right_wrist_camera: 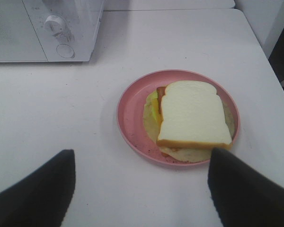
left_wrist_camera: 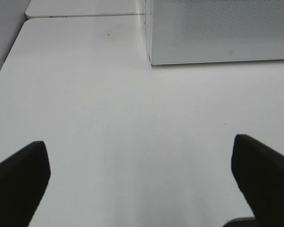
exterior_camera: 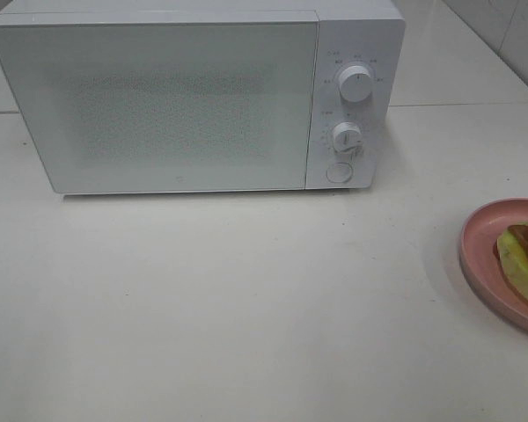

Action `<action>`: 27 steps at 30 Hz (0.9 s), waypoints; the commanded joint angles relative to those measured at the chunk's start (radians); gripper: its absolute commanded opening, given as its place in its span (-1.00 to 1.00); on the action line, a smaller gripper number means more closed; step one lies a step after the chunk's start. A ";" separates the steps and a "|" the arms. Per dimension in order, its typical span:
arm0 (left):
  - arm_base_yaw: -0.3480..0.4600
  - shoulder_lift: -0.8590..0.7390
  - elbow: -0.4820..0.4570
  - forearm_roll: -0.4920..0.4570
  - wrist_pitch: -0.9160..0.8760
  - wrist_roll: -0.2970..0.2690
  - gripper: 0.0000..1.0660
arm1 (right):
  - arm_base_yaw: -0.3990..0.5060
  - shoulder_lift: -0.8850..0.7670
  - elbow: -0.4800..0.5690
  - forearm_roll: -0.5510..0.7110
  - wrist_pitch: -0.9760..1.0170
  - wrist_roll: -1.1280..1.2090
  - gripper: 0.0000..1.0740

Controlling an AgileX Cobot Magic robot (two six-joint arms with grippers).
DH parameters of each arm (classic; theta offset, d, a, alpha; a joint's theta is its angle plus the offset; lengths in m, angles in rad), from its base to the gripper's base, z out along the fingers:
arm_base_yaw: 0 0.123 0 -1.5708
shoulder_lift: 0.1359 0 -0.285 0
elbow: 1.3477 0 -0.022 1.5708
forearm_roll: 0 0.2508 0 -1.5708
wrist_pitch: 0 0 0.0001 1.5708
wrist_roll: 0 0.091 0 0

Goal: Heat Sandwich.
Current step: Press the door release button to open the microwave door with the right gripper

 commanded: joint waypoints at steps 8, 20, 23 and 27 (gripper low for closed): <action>-0.001 -0.026 0.004 -0.007 -0.006 -0.003 0.86 | -0.006 -0.005 -0.023 0.000 -0.043 -0.004 0.40; -0.001 -0.026 0.004 -0.007 -0.006 -0.003 0.86 | -0.006 0.188 -0.028 0.000 -0.165 -0.004 0.40; -0.001 -0.026 0.004 -0.007 -0.006 -0.003 0.86 | -0.006 0.225 -0.026 0.000 -0.190 -0.004 0.40; -0.001 -0.026 0.004 -0.007 -0.006 -0.003 0.86 | -0.006 0.285 -0.021 0.000 -0.240 -0.004 0.40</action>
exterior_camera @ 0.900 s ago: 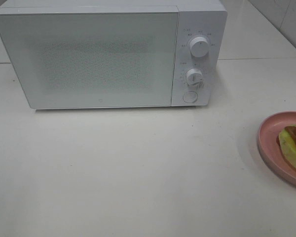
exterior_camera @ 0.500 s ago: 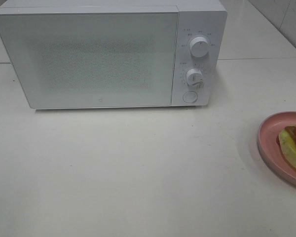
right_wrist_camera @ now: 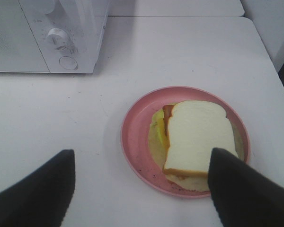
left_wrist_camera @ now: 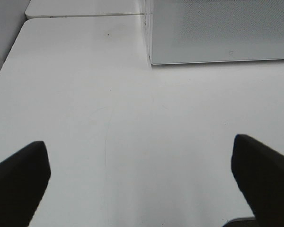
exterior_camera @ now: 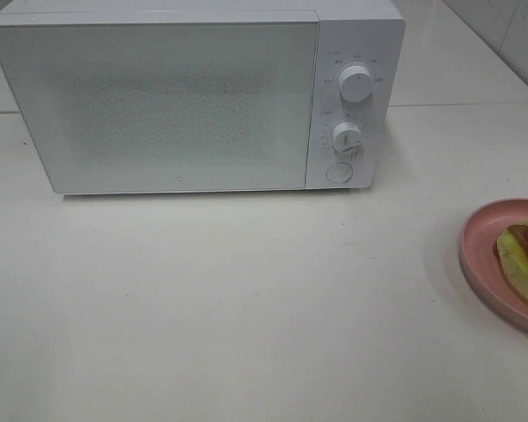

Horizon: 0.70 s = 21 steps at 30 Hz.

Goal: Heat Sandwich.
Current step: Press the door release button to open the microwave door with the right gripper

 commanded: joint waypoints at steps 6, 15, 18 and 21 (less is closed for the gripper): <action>-0.001 -0.026 0.004 -0.007 -0.006 -0.003 0.86 | -0.006 0.112 0.027 -0.001 -0.153 -0.003 0.40; -0.001 -0.026 0.004 -0.007 -0.006 -0.003 0.86 | -0.006 0.220 0.054 -0.001 -0.281 -0.003 0.40; -0.001 -0.026 0.004 -0.007 -0.006 -0.003 0.86 | -0.006 0.278 0.054 -0.001 -0.331 -0.003 0.40; -0.001 -0.026 0.004 -0.007 -0.006 -0.003 0.86 | -0.006 0.306 0.054 -0.001 -0.363 -0.003 0.40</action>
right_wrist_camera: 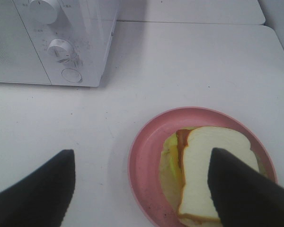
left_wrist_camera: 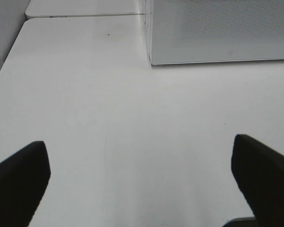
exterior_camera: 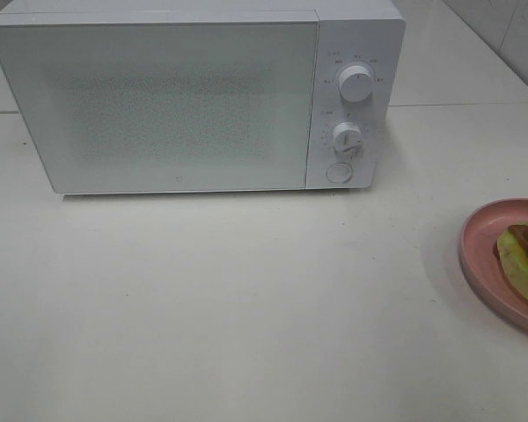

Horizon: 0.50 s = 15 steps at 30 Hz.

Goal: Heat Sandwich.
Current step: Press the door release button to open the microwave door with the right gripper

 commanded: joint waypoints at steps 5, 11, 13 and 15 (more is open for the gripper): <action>-0.001 -0.026 0.004 -0.007 -0.006 -0.003 0.86 | -0.006 0.110 0.003 -0.001 -0.131 -0.003 0.40; -0.001 -0.026 0.004 -0.007 -0.006 -0.003 0.86 | -0.006 0.224 0.003 -0.001 -0.243 -0.003 0.40; -0.001 -0.026 0.004 -0.007 -0.006 -0.003 0.86 | -0.006 0.258 0.003 -0.001 -0.274 -0.003 0.40; -0.001 -0.026 0.004 -0.007 -0.006 -0.003 0.86 | -0.006 0.275 0.003 -0.001 -0.293 -0.003 0.40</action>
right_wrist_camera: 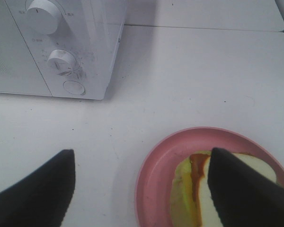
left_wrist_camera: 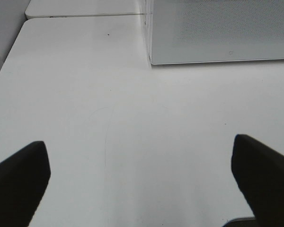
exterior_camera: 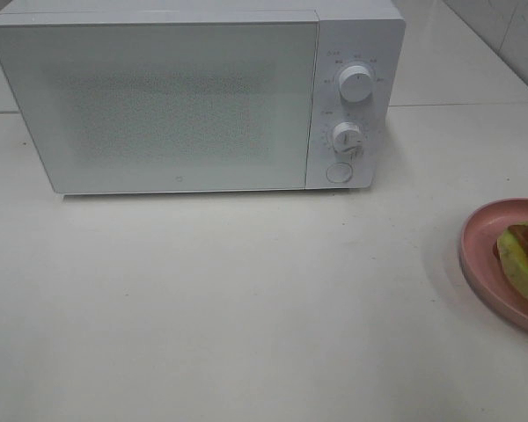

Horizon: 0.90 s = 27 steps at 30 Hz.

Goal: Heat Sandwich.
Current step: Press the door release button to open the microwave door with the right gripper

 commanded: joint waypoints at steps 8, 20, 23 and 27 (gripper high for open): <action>-0.001 -0.026 0.004 -0.007 -0.006 -0.003 0.86 | -0.006 0.187 0.001 -0.001 -0.230 -0.003 0.40; -0.001 -0.026 0.004 -0.007 -0.006 -0.003 0.86 | -0.006 0.390 0.004 -0.001 -0.489 -0.003 0.40; -0.001 -0.026 0.004 -0.007 -0.006 -0.003 0.86 | -0.006 0.432 0.022 -0.001 -0.559 -0.007 0.40; -0.001 -0.026 0.004 -0.007 -0.006 -0.003 0.86 | -0.006 0.471 0.058 0.021 -0.666 -0.008 0.40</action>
